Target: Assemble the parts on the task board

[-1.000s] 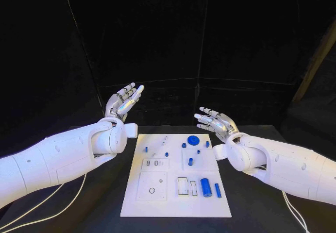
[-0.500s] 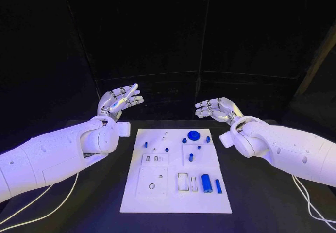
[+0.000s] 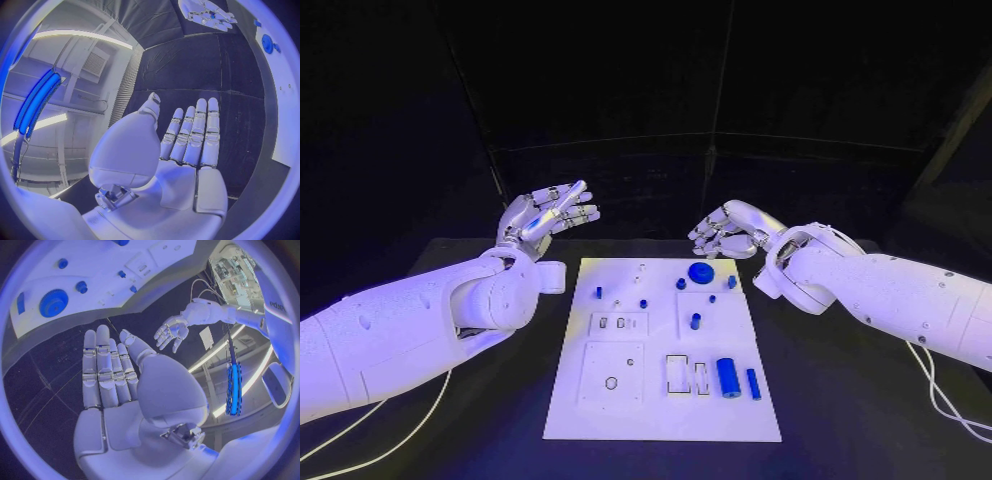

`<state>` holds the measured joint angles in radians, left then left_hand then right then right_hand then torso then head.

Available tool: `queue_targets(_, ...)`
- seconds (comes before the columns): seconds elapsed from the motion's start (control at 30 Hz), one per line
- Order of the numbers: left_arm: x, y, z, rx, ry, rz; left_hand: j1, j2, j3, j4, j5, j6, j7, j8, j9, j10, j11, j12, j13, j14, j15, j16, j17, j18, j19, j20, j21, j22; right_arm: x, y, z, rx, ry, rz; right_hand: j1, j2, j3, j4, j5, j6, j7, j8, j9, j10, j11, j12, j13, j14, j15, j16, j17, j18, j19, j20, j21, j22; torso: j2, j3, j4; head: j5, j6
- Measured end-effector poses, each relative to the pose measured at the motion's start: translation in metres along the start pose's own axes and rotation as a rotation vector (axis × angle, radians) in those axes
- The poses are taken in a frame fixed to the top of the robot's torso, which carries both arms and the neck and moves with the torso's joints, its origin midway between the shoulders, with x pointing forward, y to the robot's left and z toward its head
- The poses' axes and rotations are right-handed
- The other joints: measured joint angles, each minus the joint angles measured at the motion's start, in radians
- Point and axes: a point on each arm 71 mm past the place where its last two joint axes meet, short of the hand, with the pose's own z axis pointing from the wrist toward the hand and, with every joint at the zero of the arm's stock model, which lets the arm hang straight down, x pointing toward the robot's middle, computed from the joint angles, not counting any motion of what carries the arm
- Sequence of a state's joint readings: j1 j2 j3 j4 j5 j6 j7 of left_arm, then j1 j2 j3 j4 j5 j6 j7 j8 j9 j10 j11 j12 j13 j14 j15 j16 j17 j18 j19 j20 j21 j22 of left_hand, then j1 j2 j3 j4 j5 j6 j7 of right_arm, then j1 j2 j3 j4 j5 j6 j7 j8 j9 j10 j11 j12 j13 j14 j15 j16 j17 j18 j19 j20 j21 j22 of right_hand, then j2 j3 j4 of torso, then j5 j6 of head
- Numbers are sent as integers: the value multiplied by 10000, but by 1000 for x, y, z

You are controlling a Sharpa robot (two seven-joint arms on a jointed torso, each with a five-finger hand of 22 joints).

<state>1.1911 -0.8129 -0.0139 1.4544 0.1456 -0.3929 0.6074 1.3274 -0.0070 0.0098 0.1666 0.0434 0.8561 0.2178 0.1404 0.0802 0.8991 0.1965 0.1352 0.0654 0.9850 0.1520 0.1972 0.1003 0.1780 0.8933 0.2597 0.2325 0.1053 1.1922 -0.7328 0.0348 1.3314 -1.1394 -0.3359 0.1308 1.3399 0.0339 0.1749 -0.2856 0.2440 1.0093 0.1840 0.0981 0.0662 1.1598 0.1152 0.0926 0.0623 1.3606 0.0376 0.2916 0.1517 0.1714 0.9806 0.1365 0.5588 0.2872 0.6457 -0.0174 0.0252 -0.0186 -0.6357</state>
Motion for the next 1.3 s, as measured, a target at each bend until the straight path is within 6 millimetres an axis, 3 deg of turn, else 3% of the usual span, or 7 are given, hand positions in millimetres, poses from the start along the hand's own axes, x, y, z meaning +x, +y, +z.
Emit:
queue_targets(0.03,1,-3,-2,6,80,-43,18,18,-29,-29,0,0,0,0,-9,0,0,0,0,0,0,-30,-7,0,7,-7,-39,-10,1,2,1,5,153,-414,-96,-220,114,5,67,277,-123,-78,0,369,-156,-124,15,636,-234,747,535,0,357,-275,1044,633,42,-12,11,-9,0)
queue_targets(0.1,3,-7,-5,33,194,-102,18,18,-13,-69,0,0,0,0,-12,36,-36,-38,0,0,0,-38,-7,0,7,-7,-72,-24,3,6,3,17,361,-988,-237,-361,229,-8,76,427,-187,-181,0,503,-262,-242,19,966,-359,1514,1084,-1,503,-421,1916,1141,131,-38,30,-24,-6)
queue_targets(0.37,18,-14,-14,15,672,-384,18,18,-41,-97,0,0,0,0,-25,35,-35,-38,1,0,0,-37,-25,0,8,-7,-78,-39,8,12,7,293,865,-2887,-584,-546,319,40,-92,247,-246,-293,-1,146,-242,-243,33,1011,-378,3469,2393,-1,654,-436,2822,1653,445,-95,84,-101,-3)
queue_targets(0.47,22,-14,-15,-3,781,-450,58,58,-28,-142,0,-1,0,-8,-25,70,0,-38,1,0,0,-84,-26,-1,7,-7,-78,-52,10,13,9,366,964,-3256,-669,-546,386,59,-138,113,-237,-293,-1,-66,-202,-242,41,1047,-341,5238,4037,-1,758,-402,3165,1832,534,-107,93,-111,10)
queue_targets(0.67,24,-14,-15,-24,851,-490,57,57,-68,-180,0,-1,-1,-76,-57,70,0,-114,-9,-1,0,-84,-46,-1,7,-7,-117,-75,12,14,11,563,1088,-3752,-727,-533,473,80,-138,10,-232,-293,-1,-259,-152,-194,41,1047,-341,7324,6209,-1,793,-367,3564,2038,663,-122,119,-133,40)
queue_targets(0.93,26,-13,-15,-56,928,-537,57,57,-68,-180,0,-1,-1,-76,-56,69,0,-114,-8,-1,0,-84,-46,-1,7,-7,-117,-74,13,16,16,800,1311,-4122,-768,-492,614,80,-138,-131,-232,-293,-2,-491,-134,-163,40,1082,-305,9178,8307,-1,902,-330,3969,2236,800,-130,176,-202,13)
queue_targets(1.3,31,-13,-15,-79,1060,-618,57,57,-68,-179,0,-1,-1,-76,-64,69,0,-114,-8,-1,0,-84,-54,-2,43,-43,-117,-86,19,18,20,906,1612,-4297,-797,-464,776,75,-138,-140,-241,-292,-2,-490,-134,-77,40,1082,-305,10056,9346,-2,1027,-278,4239,2482,889,-133,200,-204,16)
